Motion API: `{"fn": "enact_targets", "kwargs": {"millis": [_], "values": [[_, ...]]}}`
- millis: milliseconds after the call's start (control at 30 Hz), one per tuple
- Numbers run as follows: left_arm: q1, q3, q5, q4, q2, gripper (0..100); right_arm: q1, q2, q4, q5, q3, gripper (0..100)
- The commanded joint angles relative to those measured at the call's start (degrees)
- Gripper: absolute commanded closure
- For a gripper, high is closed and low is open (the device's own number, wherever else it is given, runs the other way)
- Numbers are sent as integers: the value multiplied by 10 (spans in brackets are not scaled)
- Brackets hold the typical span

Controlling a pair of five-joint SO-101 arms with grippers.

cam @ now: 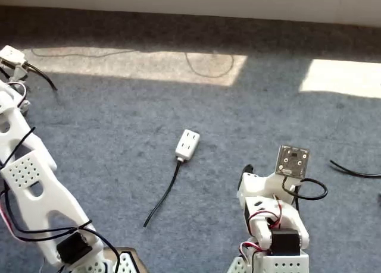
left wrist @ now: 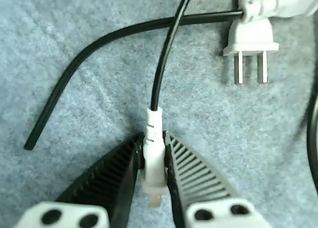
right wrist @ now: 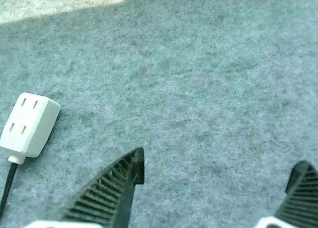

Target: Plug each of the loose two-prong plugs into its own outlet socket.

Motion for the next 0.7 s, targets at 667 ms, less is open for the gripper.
{"fn": "enact_targets", "kwargs": {"millis": [667], "values": [[131,-118,69,129,-316,994,-4,-7,0,11,77,569]]}}
